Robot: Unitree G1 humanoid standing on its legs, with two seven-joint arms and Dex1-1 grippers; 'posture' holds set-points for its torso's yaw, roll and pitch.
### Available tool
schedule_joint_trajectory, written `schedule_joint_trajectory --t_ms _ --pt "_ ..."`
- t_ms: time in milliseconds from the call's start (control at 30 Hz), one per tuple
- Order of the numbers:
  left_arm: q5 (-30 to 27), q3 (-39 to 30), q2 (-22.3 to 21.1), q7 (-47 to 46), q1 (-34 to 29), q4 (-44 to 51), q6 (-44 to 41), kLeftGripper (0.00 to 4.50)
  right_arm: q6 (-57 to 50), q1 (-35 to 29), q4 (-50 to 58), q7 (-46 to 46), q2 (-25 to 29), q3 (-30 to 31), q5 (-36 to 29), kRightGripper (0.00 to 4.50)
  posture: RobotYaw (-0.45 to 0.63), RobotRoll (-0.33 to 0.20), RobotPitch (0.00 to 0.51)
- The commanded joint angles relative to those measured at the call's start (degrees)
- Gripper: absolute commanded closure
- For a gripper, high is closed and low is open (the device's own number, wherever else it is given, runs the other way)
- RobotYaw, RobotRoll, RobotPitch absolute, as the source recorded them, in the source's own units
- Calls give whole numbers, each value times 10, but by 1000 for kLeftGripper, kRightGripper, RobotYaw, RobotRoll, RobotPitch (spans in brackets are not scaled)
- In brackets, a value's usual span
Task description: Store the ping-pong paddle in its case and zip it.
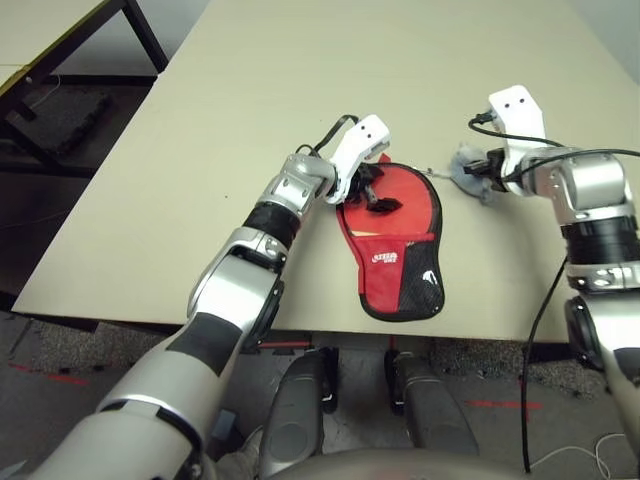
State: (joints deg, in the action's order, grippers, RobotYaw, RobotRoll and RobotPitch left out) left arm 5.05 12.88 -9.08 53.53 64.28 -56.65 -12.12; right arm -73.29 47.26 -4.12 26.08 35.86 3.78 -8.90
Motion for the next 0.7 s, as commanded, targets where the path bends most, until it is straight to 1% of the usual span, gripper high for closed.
schedule_joint_trajectory --t_ms 33,133,267,333,500,567,700 --pt "15 10 5 -6 -8 -29 0 0 -54 -24 67 8 26 -3 -15 4397 -50 0 192" --pt "15 10 8 -8 -4 -38 4 0 -91 -44 118 15 46 -9 -31 4397 -54 0 194" --pt "16 9 11 -10 4 -51 12 0 -166 -86 216 46 94 -16 -78 4398 -66 0 197" --pt "16 8 12 -11 6 -57 15 0 -188 -102 248 55 112 -21 -99 4398 -70 0 198" --pt "17 6 15 -12 12 -68 22 0 -192 -166 314 70 161 -39 -158 4398 -76 0 199" --pt "17 6 15 -12 14 -71 25 0 -192 -199 351 77 186 -48 -192 4398 -80 0 200" --pt "18 6 15 -11 15 -74 28 0 -192 -234 395 83 228 -67 -258 4401 -84 0 199"
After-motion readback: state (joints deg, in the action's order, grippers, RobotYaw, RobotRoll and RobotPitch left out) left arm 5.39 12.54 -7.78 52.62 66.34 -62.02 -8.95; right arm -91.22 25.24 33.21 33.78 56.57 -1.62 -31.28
